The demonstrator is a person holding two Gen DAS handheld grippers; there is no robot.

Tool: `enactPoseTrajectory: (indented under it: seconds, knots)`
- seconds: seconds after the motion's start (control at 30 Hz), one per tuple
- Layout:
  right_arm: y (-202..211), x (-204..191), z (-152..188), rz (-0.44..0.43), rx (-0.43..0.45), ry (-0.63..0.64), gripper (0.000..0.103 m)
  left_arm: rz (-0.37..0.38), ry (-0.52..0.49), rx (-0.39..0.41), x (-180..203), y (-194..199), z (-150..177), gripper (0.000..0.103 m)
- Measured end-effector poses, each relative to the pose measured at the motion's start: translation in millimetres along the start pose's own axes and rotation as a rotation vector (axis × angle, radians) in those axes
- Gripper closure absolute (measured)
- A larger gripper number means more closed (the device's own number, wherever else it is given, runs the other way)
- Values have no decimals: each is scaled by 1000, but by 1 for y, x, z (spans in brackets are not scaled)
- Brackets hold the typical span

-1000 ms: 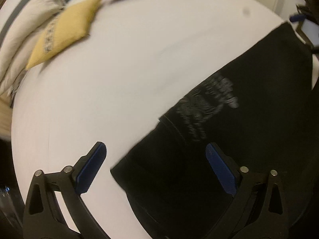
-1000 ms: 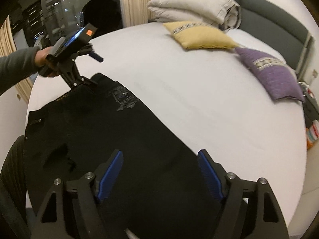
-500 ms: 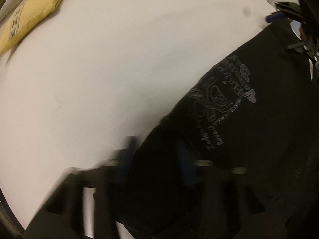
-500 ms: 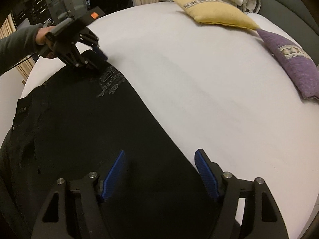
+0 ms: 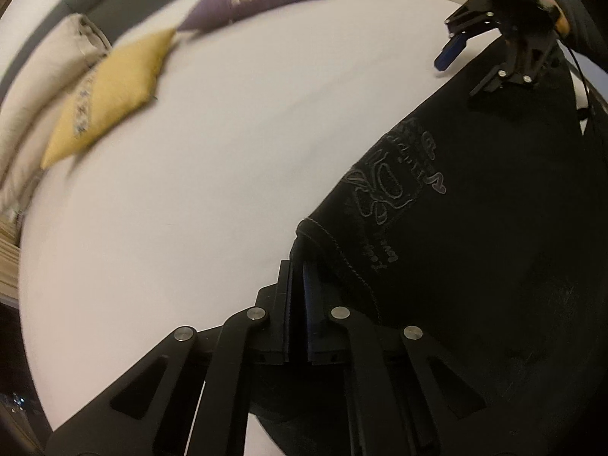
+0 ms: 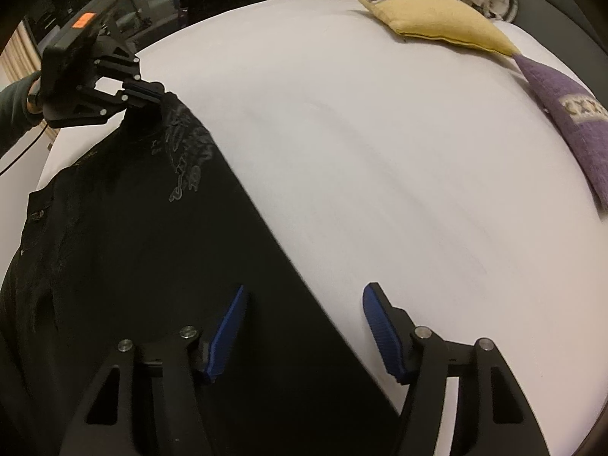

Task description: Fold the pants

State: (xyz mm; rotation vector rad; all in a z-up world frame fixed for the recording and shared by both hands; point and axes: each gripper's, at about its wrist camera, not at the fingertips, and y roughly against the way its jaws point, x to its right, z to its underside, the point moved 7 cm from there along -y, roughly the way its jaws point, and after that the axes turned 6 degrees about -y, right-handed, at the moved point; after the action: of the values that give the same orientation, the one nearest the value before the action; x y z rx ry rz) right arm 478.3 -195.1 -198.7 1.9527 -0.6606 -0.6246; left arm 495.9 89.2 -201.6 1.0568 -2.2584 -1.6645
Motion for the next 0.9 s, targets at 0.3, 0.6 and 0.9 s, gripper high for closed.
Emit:
enactPoseTrajectory:
  seconds: [0.3,0.6,0.9]
  knots:
    - [-9,-17,-19,-38,-45,85,52,-86,-30,122,19,43,2,100]
    - [-7,-22,-23,-26,-107,140,95,-123,-30,126,44,66,15,100]
    - [68,-60,-15,163,58,195,99,-152,6,186,63,124,23,100]
